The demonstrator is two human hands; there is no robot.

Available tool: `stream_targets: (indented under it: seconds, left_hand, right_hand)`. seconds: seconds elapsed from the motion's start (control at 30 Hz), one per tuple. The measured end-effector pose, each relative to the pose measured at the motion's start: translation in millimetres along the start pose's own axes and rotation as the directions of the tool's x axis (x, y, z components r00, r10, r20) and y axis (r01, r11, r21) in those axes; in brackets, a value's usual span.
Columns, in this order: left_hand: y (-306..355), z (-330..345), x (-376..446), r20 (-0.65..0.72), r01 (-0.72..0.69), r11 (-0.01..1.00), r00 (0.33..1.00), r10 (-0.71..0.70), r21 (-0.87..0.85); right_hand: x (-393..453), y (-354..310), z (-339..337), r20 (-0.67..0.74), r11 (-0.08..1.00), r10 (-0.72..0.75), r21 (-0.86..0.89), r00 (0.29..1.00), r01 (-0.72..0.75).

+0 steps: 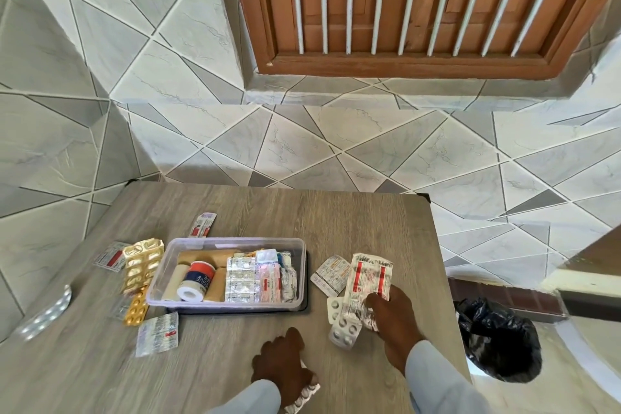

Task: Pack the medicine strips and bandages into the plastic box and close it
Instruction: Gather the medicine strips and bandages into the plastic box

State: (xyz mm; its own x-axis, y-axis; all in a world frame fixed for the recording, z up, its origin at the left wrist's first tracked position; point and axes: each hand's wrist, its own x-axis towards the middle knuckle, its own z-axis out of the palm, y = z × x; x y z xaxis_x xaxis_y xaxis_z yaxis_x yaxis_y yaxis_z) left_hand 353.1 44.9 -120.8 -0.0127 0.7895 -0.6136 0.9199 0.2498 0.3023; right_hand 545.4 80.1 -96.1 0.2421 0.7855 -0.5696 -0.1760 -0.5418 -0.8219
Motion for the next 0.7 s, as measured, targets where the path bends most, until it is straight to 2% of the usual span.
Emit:
stream_targets:
  seconds: [0.17, 0.27, 0.3, 0.37, 0.43, 0.47, 0.53, 0.6, 0.63, 0.7]
  left_hand:
    - [-14, 6, 2, -0.031, -0.08, 0.975, 0.997, 0.075, -0.208]
    - [-25, 3, 4, -0.032, -0.147, 0.958, 0.989, 0.143, -0.245]
    - [-28, 2, 6, -0.03, -0.202, 0.96, 0.979, 0.2, -0.195]
    - [-36, -7, 10, -0.003, -0.334, 0.943, 0.943, 0.334, 0.018]
    - [-49, -19, 14, 0.057, -0.442, 0.876, 0.897, 0.439, 0.192]
    - [-58, -26, 16, 0.104, -0.495, 0.829, 0.868, 0.485, 0.259]
    - [-75, -34, 20, 0.245, -0.627, 0.672, 0.776, 0.581, 0.393]
    - [-97, -40, 23, 0.334, -0.725, 0.52, 0.678, 0.655, 0.452]
    - [-105, -42, 24, 0.343, -0.74, 0.492, 0.658, 0.67, 0.458]
    - [-119, -47, 29, 0.323, -0.727, 0.506, 0.671, 0.667, 0.465]
  right_hand:
    - [-8, -3, 19, -0.039, 0.999, -0.052, 0.005, 0.998, 0.052]
    - [-13, -9, 37, -0.073, 0.995, -0.103, 0.006, 0.992, 0.103]
    - [-15, -13, 43, -0.083, 0.993, -0.119, 0.006, 0.989, 0.12]
    - [-19, -18, 56, -0.098, 0.987, -0.159, 0.002, 0.982, 0.16]
    - [-23, -22, 77, -0.109, 0.98, -0.198, -0.014, 0.974, 0.198]
    - [-26, -23, 90, -0.105, 0.976, -0.217, -0.031, 0.97, 0.215]
    - [-30, -23, 113, -0.091, 0.967, -0.252, -0.066, 0.963, 0.247]
    - [-30, -19, 140, -0.098, 0.959, -0.276, -0.099, 0.956, 0.267]
    - [-30, -16, 151, -0.095, 0.955, -0.281, -0.124, 0.955, 0.269]
    - [-29, -11, 174, -0.078, 0.95, -0.272, -0.18, 0.959, 0.255]
